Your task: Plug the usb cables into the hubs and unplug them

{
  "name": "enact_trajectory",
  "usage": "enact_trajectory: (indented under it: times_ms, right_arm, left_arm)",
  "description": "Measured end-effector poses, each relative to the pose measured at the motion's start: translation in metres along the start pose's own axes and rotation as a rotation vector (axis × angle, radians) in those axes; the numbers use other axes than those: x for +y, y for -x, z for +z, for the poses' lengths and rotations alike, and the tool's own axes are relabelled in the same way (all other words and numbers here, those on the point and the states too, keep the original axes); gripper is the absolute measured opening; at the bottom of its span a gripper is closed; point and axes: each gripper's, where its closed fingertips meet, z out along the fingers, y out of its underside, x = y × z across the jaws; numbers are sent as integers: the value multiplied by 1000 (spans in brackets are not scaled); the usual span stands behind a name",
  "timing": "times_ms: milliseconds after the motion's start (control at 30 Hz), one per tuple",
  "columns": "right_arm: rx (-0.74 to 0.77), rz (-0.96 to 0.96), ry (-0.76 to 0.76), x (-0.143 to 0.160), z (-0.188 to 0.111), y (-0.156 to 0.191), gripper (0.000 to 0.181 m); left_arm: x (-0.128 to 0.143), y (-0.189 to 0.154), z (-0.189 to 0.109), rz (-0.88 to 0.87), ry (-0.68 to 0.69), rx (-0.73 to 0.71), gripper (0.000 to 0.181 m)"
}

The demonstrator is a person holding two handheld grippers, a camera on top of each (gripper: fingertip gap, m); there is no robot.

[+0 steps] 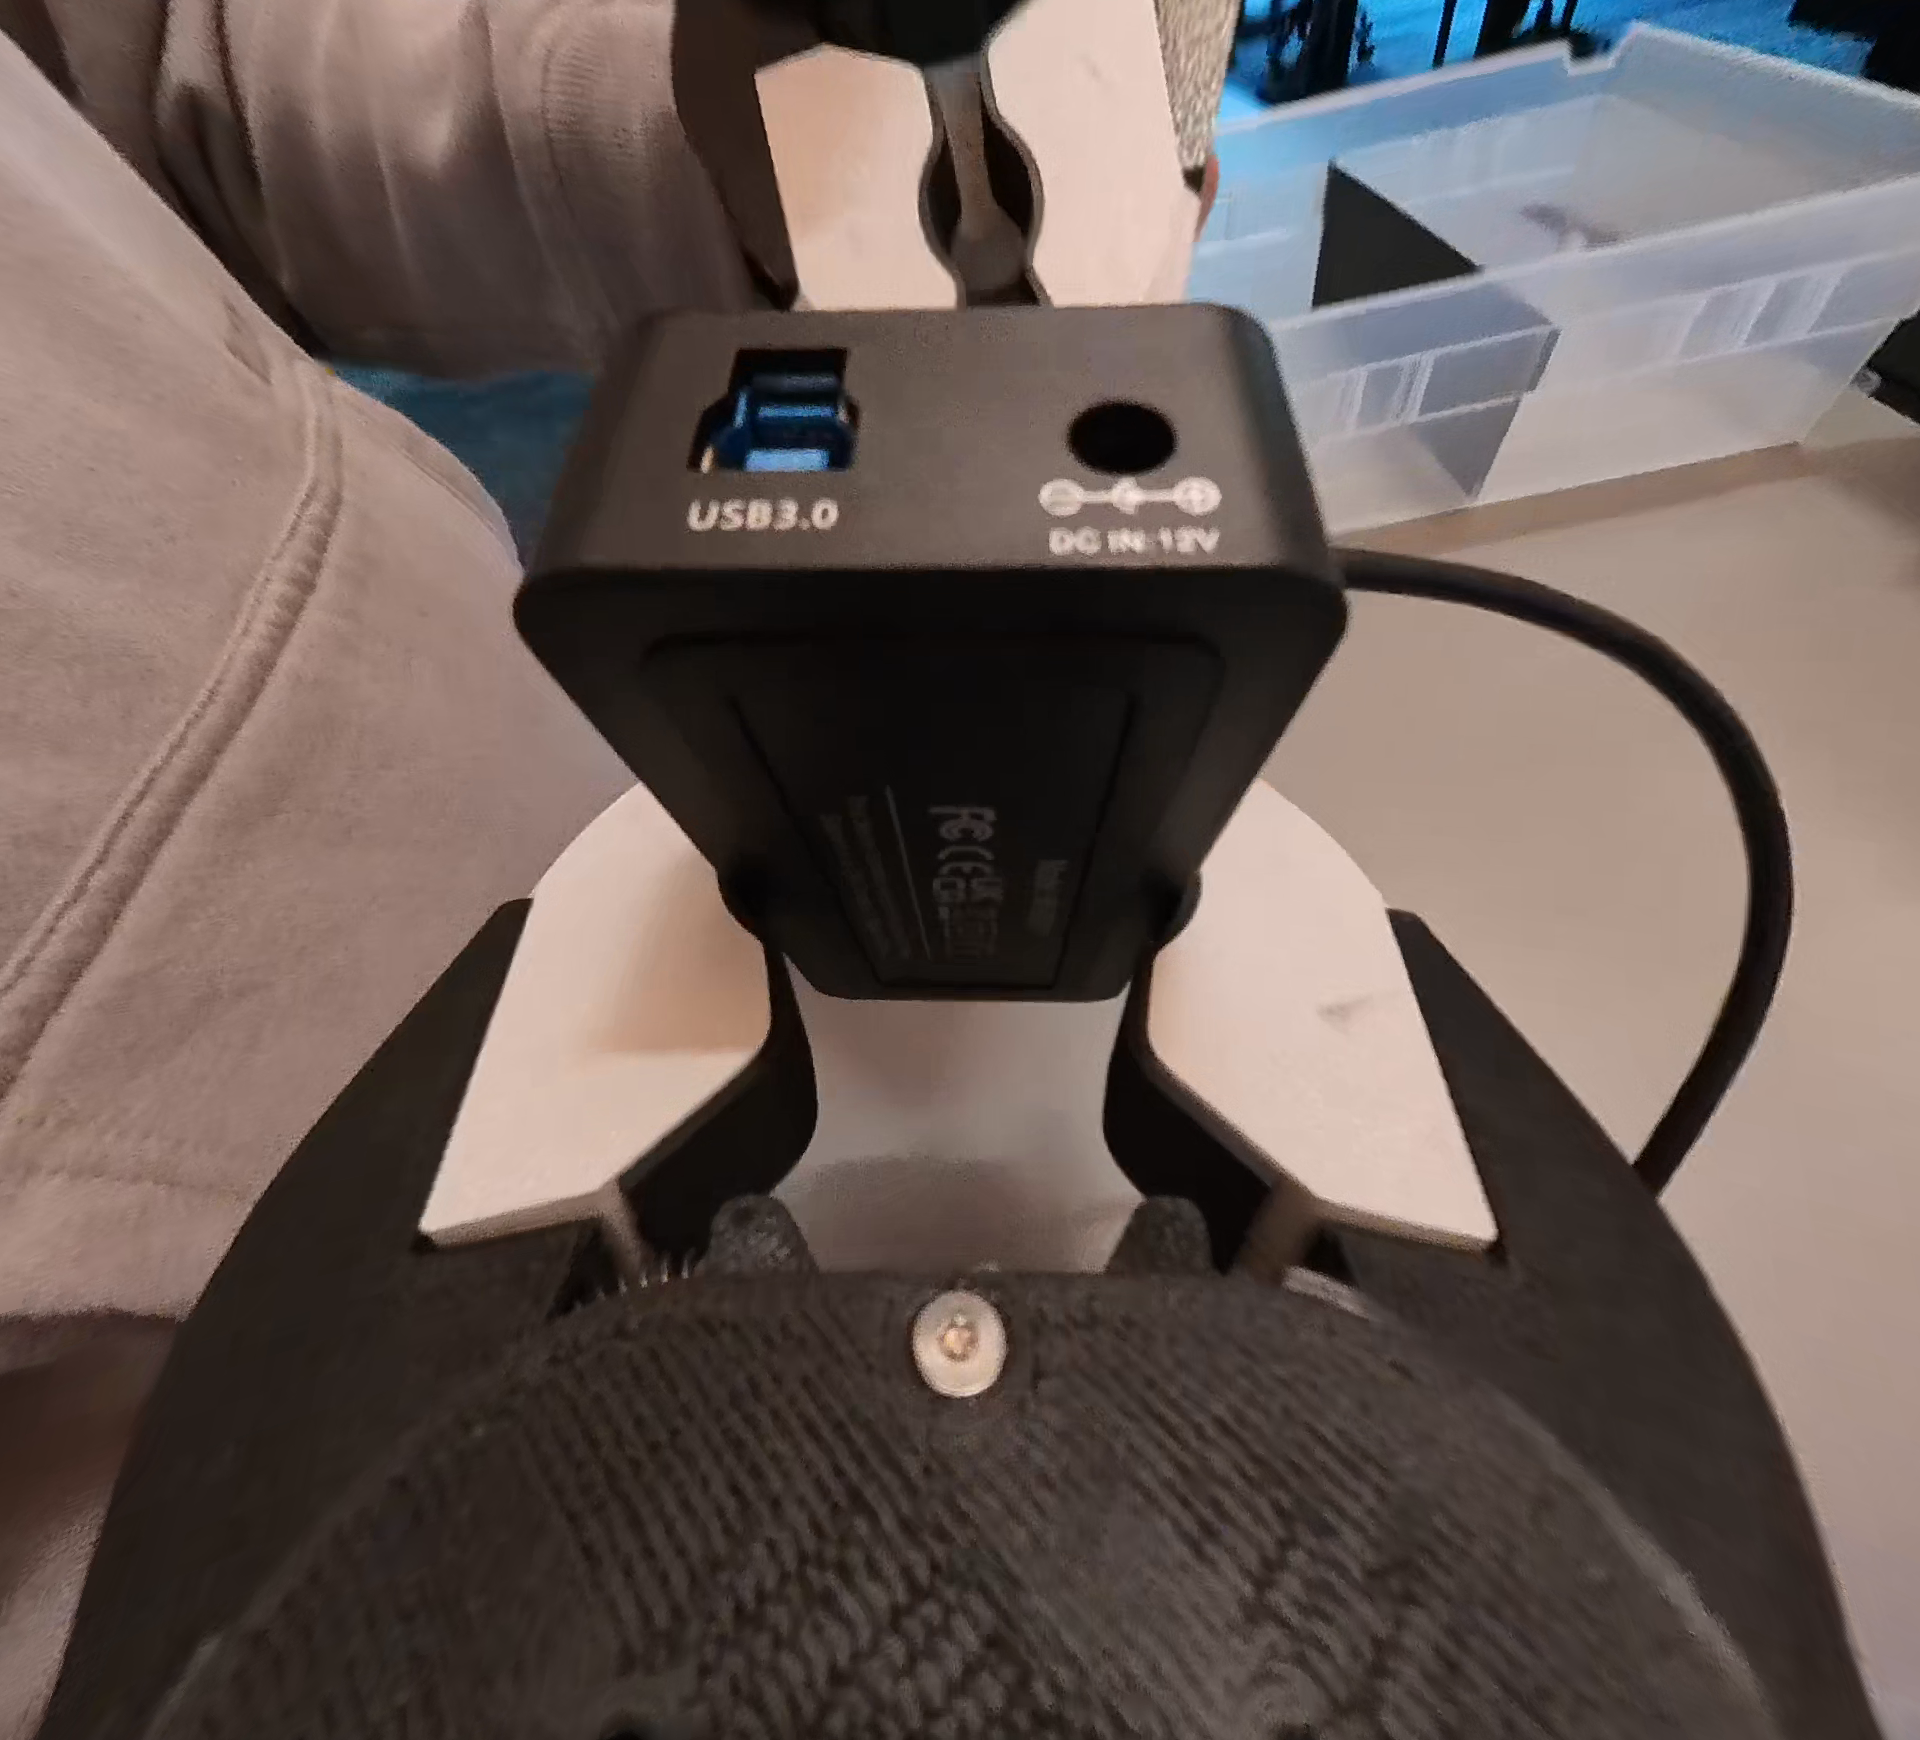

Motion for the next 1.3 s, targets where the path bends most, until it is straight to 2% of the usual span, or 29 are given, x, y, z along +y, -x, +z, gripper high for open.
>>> enact_trajectory:
  times_ms: [100, 200, 333, 433, 500, 567, 633, 700, 733, 867, 967, 1100, 1300]
  right_arm:
    - [13, -50, 112, 10, 3, -4, 71]
    - [-15, -30, 78, 8, 3, -2, 71]
    - [-24, -27, 95, 15, 5, -2, 71]
    - [-13, -7, 35, 8, 4, -5, 71]
    - [18, -6, -1, 0, 0, -11, 71]
    - [58, -11, -22, -7, -11, -17, 71]
    - [117, -4, -67, -21, -30, -26, 71]
    - [205, -3, -148, -46, -57, -39, 71]
    - [276, 13, -188, -58, -75, -50, 71]
    - [460, 113, -390, -104, -151, -87, 71]
    - [606, 250, -519, -110, -202, -125, 72]
    - [582, 505, -732, -96, -243, -162, 72]
    - [364, 826, -1007, -67, -260, -193, 71]
  left_arm:
    - [11, -1, 4, -7, 37, 5, 3]
    - [9, -2, 3, -55, -13, 11, 3]
    - [16, -4, 6, -73, -9, -1, 3]
    - [10, -1, 0, -113, -52, -22, 6]
    - [-2, 12, -17, -120, -100, -119, 30]
    - [-24, 30, -48, -142, -214, -258, 46]
    - [-35, 46, -84, -153, -313, -423, 50]
    - [-24, 58, -108, -157, -313, -567, 52]
    - [-16, 59, -113, -172, -299, -593, 54]
    - [22, 41, -96, -280, -236, -501, 59]
    - [44, 26, -75, -342, -194, -419, 61]
    - [54, 13, -54, -374, -169, -341, 61]
    - [56, 4, -36, -384, -142, -271, 60]
